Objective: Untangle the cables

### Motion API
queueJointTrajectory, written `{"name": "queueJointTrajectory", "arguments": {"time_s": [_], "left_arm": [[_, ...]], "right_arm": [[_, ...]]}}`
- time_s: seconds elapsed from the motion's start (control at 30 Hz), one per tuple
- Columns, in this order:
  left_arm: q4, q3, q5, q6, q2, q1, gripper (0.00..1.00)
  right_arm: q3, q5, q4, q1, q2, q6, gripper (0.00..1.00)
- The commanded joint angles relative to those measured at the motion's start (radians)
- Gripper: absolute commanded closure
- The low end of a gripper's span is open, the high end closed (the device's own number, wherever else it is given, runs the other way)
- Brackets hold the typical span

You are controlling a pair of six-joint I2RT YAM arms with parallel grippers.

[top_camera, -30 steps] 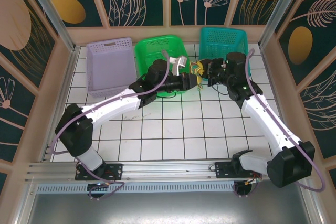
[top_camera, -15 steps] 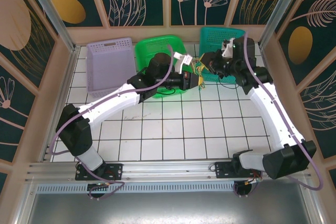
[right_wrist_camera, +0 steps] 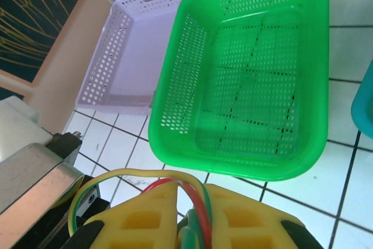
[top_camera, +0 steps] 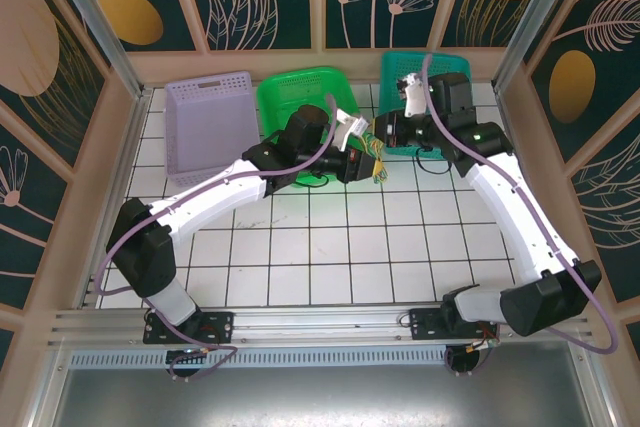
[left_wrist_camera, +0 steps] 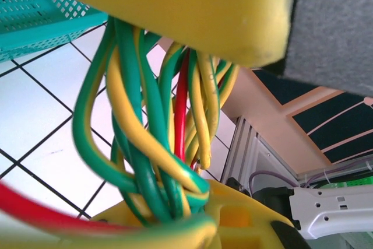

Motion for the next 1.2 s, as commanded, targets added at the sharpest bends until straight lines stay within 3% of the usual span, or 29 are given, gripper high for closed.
{"name": "queueJointTrajectory", "arguments": {"time_s": [0.0, 0.1, 0.2, 0.23, 0.27, 0.3, 0.43, 0.6, 0.77, 0.9, 1.17], "left_arm": [[-0.338, -0.052, 0.161, 0.069, -0.026, -0.019, 1.00], [-0.297, -0.058, 0.128, 0.033, -0.043, -0.018, 1.00], [-0.168, -0.079, 0.076, -0.081, -0.069, -0.018, 1.00], [-0.126, -0.087, 0.071, -0.124, -0.076, -0.018, 0.96], [-0.090, -0.090, 0.066, -0.160, -0.081, -0.017, 0.72], [-0.075, -0.088, 0.055, -0.179, -0.087, -0.017, 0.64], [-0.006, -0.097, -0.001, -0.260, -0.161, 0.008, 0.48], [0.180, -0.177, 0.023, -0.458, -0.253, 0.111, 0.35], [0.352, -0.170, 0.036, -0.627, -0.201, 0.130, 0.32], [0.279, -0.075, 0.031, -0.543, -0.136, 0.130, 0.33], [0.294, -0.030, 0.078, -0.497, -0.064, 0.130, 0.47]], "right_arm": [[0.049, 0.253, 0.260, -0.046, -0.037, -0.278, 1.00], [0.052, 0.262, 0.236, -0.031, -0.019, -0.306, 1.00], [0.043, 0.163, 0.217, -0.032, -0.015, -0.235, 1.00], [0.046, 0.137, 0.206, -0.032, -0.013, -0.209, 1.00], [0.045, 0.121, 0.195, -0.033, -0.013, -0.182, 1.00], [0.039, 0.114, 0.187, -0.033, -0.017, -0.167, 1.00], [0.002, 0.100, 0.161, -0.044, -0.044, -0.125, 1.00], [-0.030, 0.042, 0.162, -0.055, -0.058, -0.080, 1.00], [-0.059, -0.057, 0.190, -0.057, -0.056, -0.030, 1.00], [-0.055, -0.146, 0.177, -0.059, -0.037, -0.011, 1.00], [-0.071, -0.262, 0.164, -0.060, -0.019, 0.043, 1.00]]}}
